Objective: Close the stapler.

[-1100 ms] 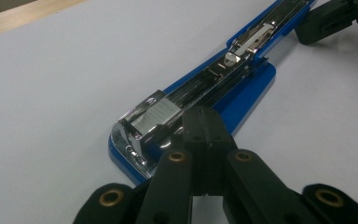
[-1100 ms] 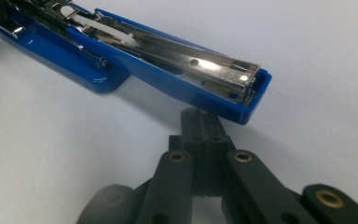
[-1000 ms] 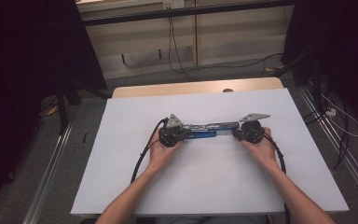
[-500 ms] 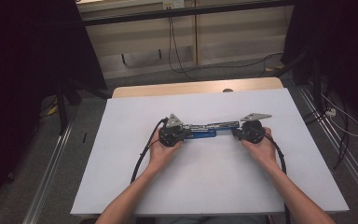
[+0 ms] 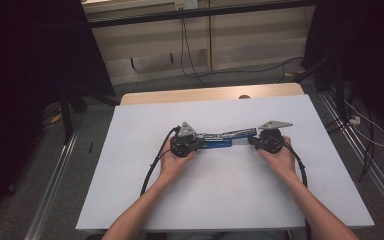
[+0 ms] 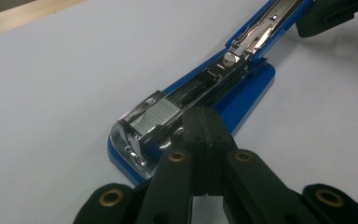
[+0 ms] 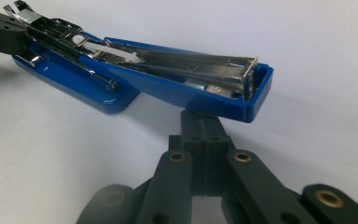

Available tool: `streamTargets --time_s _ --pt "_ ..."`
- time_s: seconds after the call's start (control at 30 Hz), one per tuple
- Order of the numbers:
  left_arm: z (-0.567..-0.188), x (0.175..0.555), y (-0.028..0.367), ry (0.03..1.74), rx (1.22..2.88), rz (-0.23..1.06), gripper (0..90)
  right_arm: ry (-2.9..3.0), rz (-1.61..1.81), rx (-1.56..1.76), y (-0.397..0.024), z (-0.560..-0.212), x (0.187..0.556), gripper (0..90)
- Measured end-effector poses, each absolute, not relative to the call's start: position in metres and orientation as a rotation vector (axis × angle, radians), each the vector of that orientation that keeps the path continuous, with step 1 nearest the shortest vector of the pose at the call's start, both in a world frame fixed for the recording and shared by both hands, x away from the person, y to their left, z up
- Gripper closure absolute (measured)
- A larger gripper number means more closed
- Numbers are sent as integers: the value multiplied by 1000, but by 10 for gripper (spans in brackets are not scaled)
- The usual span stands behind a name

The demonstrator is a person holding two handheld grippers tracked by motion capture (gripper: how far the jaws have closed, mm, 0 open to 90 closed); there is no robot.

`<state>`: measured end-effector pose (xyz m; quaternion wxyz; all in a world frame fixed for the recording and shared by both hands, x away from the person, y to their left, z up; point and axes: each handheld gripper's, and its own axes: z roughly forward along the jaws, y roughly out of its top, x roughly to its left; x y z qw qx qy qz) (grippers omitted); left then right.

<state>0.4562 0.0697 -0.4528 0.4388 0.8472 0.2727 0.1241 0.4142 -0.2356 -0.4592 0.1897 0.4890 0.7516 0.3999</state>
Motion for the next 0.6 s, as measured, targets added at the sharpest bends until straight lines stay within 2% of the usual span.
streamTargets --time_s 0.6 --pt "-453 456 70 675 2105 308 900 2090 1153 1362 -232 -459 414 900"
